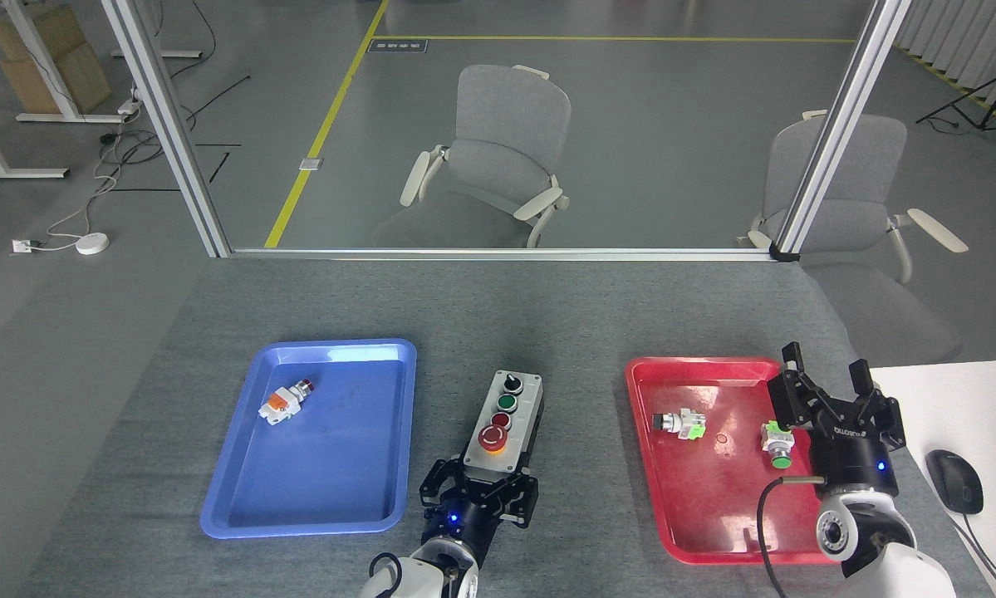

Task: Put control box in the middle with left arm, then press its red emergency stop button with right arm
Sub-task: 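Adjust the control box position and open the left gripper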

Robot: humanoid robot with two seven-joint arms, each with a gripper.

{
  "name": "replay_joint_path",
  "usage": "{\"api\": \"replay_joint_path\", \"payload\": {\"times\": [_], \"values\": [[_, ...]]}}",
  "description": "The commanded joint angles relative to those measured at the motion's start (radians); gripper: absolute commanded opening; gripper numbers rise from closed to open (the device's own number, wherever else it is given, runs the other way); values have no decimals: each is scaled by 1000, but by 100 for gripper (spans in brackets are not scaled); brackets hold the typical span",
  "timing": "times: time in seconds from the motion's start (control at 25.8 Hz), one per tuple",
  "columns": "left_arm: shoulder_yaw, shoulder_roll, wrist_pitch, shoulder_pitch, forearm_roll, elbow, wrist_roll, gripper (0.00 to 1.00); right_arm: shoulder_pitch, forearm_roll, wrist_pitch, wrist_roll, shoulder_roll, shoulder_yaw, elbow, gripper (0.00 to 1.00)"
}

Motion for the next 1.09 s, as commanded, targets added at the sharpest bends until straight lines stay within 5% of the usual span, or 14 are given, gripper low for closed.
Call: {"api": "replay_joint_path", "payload": {"times": [0.0,0.31,0.43,0.74,0.85,1.05], "values": [[-5,0,6,1,-1,-4,-11,66,0,0,-1,0,0,0,0,100],[-13,3,7,40,-10,-22,12,75,0,2,-3,0,0,0,11,100],[-11,4,-2,63,-10,-62,62,100,0,2,-3,0,0,0,12,100],[-14,3,-4,66,-13,-76,96,100,0,2,-3,0,-2,0,14,98],[-14,6,0,66,-18,-76,104,100,0,6,-3,0,-2,0,14,86],[-13,12,6,69,-22,-114,164,100,-18,14,-50,0,-11,51,25,47]]}}
